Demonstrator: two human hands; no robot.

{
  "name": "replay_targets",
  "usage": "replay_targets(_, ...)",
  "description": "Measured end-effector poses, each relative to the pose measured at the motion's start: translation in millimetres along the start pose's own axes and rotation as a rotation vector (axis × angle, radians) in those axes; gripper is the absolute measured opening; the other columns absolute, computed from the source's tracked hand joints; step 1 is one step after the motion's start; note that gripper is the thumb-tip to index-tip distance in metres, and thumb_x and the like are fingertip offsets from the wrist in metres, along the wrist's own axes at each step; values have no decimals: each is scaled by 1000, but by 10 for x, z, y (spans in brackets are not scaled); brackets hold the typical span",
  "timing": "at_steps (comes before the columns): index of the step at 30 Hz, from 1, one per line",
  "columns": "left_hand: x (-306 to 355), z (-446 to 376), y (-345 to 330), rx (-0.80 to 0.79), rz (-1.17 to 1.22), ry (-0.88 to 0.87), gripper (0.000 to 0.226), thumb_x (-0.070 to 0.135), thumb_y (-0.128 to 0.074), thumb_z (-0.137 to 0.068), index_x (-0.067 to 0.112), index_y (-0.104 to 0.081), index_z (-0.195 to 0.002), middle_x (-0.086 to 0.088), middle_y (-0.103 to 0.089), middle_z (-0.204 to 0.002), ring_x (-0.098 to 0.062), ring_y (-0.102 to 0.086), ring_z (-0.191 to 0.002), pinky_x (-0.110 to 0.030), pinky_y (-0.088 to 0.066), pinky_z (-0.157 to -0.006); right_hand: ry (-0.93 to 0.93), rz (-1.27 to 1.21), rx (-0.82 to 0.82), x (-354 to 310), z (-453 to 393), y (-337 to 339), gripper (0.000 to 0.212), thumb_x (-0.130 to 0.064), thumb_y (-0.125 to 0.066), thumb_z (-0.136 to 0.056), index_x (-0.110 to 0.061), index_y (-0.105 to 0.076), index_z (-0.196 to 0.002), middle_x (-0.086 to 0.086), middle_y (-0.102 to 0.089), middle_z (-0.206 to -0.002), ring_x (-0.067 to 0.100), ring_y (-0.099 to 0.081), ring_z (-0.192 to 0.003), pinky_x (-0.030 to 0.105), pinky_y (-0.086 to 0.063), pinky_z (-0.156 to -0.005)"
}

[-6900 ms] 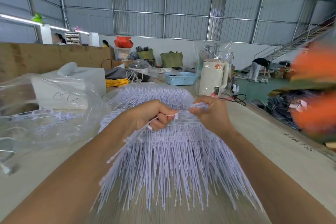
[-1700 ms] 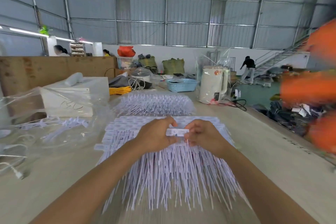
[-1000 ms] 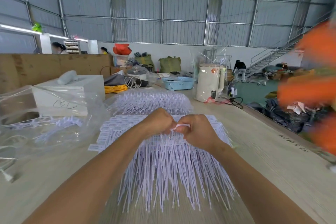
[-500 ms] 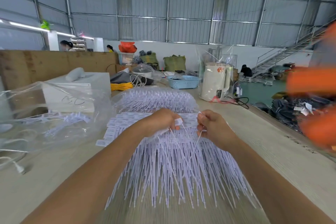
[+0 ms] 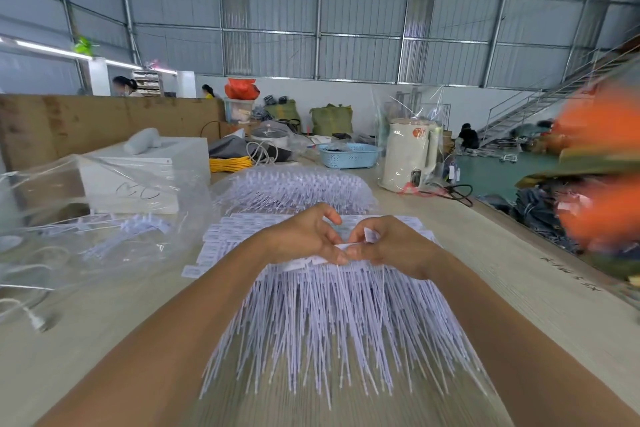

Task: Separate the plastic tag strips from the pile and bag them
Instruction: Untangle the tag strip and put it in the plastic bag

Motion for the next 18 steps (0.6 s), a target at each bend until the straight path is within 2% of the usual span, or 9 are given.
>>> replay_targets(3,0,-22,-6,4,-25,-14,44,-9,-72,-74,10,-45,-104,-8,-56,-83,-16,-59,-70,-31,-50,-75,-56,35,13,14,-2,22,15,-10,-69,-83,-10,-56,-76,3,-46,-70,4,-40,-48,14,-37,-48)
replay_targets(6,34,-42,15,12,-225,-20,16,8,-73,-79,1,-64,-90,-9,-63,-72,-10,-59,-57,-22,-47,-65,-66,90,60,1,-13,28,14,-12,-64,-88,-10,-56,-77,10,-47,-78,5,-37,-46,18,-34,-46)
replay_targets(8,37,-60,30,16,-291,-6,13,15,-71,-82,2,-67,-84,-8,-64,-67,-9,-56,-52,-19,-45,-58,-59,74,39,-11,-21,-3,10,-12,-61,-90,-5,-58,-84,10,-42,-71,8,-32,-46,19,-29,-45)
replay_targets(10,23,-73,54,30,-320,8,14,19,-69,-85,6,-64,-86,-5,-64,-65,-10,-54,-50,-23,-45,-59,-56,41,7,-9,-29,-25,17,-15,-60,-91,2,-61,-94,4,-34,-60,9,-28,-46,19,-27,-45)
replay_targets(12,27,-66,56,33,-320,5,13,18,-68,-85,7,-62,-88,-3,-63,-61,-10,-53,-48,-25,-45,-60,-51,79,-17,-23,-34,-27,23,-20,-60,-91,1,-65,-97,-2,-31,-55,8,-28,-44,19,-28,-46)
replay_targets(14,29,-59,55,42,-269,1,9,15,-67,-86,8,-61,-86,-1,-61,-59,-7,-52,-47,-21,-45,-55,-25,157,-20,-64,-39,-6,19,-25,-62,-90,-8,-68,-88,-5,-36,-51,6,-32,-42,18,-30,-45)
replay_targets(16,25,-48,91,80,-249,14,7,15,-66,-87,9,-61,-87,0,-62,-61,-6,-53,-50,-17,-44,-53,-5,197,5,-92,-53,33,15,-26,-65,-87,-16,-68,-76,-1,-40,-54,11,-34,-48,20,-28,-45)
replay_targets(18,21,-35,122,104,-288,29,15,21,-66,-88,10,-65,-79,0,-60,-62,-8,-49,-53,-18,-40,-51,54,285,33,-121,-64,56,15,-22,-67,-86,-15,-66,-73,5,-45,-60,15,-38,-55,21,-30,-49)
Point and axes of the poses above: each hand's wrist, its own z-axis away from the middle knuckle, its own y-axis out of the back of the hand, x = y × z, the point moved 6 cm from there along -z, towards the middle knuckle
